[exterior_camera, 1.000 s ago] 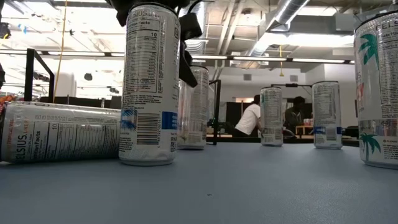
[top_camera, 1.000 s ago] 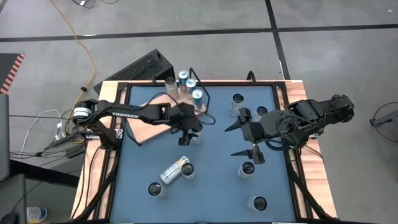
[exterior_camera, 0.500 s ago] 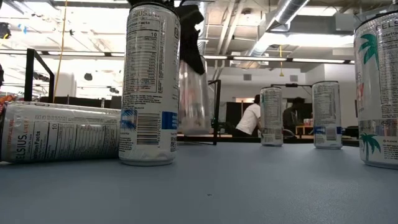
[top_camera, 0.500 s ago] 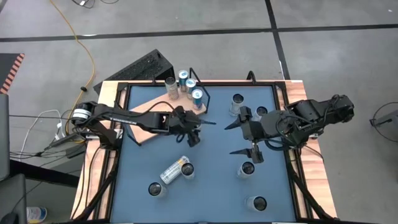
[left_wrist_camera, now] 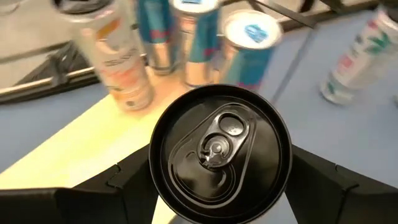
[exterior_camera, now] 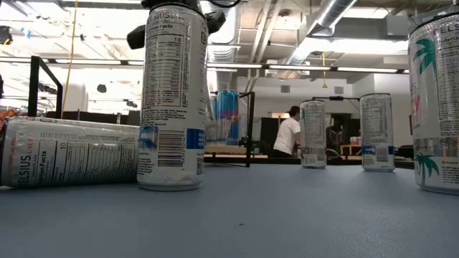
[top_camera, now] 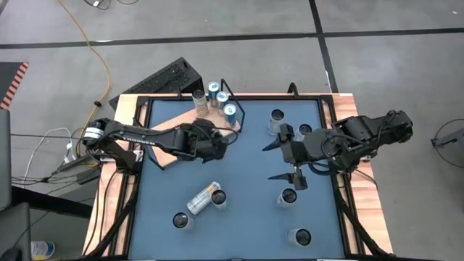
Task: Place canned beverage on shelf
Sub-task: Put the bottom white and yellow soda can on the shelf aligned with the other white and yellow soda can
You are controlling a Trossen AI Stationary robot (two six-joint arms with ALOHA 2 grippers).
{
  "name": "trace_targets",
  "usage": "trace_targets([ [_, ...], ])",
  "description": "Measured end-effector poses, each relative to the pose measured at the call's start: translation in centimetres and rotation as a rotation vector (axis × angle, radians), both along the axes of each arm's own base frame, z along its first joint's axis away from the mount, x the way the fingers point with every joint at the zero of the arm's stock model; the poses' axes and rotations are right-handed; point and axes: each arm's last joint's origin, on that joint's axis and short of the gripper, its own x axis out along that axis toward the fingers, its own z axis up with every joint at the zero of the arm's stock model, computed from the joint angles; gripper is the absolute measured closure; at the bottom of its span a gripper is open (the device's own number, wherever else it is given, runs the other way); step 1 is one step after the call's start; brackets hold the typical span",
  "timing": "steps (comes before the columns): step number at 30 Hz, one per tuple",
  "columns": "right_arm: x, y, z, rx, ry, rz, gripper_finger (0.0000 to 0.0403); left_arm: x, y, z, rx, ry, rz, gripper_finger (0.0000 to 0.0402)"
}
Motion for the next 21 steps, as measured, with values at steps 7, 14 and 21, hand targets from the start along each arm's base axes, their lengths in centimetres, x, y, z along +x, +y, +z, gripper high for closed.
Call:
trace_targets([
  [7,-0.1,0.0,-0.1,-0.005,0.012,0.001,0.0020,-2.0,3.1,-0.3,-0.074,0.092,0.194,0.0136],
  [14,-0.2,0.0,-0.2,-0.011,0.028,0.001,0.0020,-2.1,5.1,-0.2,-0.096,0.048,0.269,0.0136],
  [21,-0.3,-0.1,-0.4,-0.018,0.048,0.001,0.0020,-2.0,7.2,-0.2,-0.122,0.049,0.275,0.0142],
])
